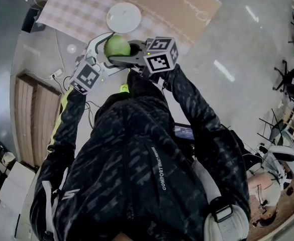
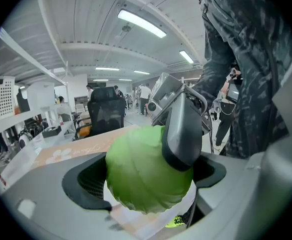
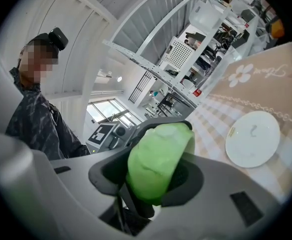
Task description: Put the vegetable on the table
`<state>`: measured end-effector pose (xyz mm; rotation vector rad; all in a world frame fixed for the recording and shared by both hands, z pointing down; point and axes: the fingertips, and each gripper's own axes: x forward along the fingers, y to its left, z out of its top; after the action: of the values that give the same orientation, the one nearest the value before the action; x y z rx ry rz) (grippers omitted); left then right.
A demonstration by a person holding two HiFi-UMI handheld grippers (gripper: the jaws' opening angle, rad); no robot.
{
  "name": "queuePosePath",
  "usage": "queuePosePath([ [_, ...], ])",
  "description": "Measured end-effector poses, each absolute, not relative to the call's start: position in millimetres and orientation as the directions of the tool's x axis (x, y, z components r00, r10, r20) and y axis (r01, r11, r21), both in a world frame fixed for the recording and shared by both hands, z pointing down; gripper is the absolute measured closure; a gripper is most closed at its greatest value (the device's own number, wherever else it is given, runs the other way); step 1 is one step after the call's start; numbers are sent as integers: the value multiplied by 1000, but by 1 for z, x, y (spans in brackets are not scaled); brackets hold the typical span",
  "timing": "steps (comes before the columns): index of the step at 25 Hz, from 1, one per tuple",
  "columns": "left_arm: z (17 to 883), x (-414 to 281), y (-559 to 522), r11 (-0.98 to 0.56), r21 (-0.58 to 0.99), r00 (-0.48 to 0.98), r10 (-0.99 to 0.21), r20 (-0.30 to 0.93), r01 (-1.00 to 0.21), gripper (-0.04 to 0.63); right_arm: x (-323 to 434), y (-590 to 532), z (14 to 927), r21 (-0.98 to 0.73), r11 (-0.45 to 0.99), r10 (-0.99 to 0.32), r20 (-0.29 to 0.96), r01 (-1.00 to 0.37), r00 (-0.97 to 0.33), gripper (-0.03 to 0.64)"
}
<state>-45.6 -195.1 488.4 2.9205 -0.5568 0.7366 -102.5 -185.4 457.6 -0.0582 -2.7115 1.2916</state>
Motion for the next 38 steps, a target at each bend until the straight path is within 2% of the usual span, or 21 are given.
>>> queuePosePath([
  [10,513,-46,-233,-927,-10,799,-330,502,-376,112,-102,-223,488,-788,612,118,174,-67,-978,445],
  [12,519,-46,-240,-926,-11,794,-330,510,-378,112,-101,-231,496,-779,620,113,204,-91,-972,411],
  [23,552,-44,-271,-935,1,777,-294,556,-354,112,-97,-265,532,-765,616,78,294,-185,-953,383],
  [25,559,-46,-274,-938,1,771,-284,570,-346,112,-96,-271,539,-753,623,66,321,-212,-945,353],
  [33,578,-46,-284,-949,-17,747,-259,612,-315,112,-91,-286,560,-690,661,14,405,-296,-914,310],
  [35,581,-46,-285,-951,-19,741,-253,622,-309,112,-87,-289,565,-667,675,-2,426,-316,-905,278],
  [38,587,-46,-286,-955,-23,731,-243,638,-296,112,-85,-292,570,-657,677,-9,443,-331,-897,273],
])
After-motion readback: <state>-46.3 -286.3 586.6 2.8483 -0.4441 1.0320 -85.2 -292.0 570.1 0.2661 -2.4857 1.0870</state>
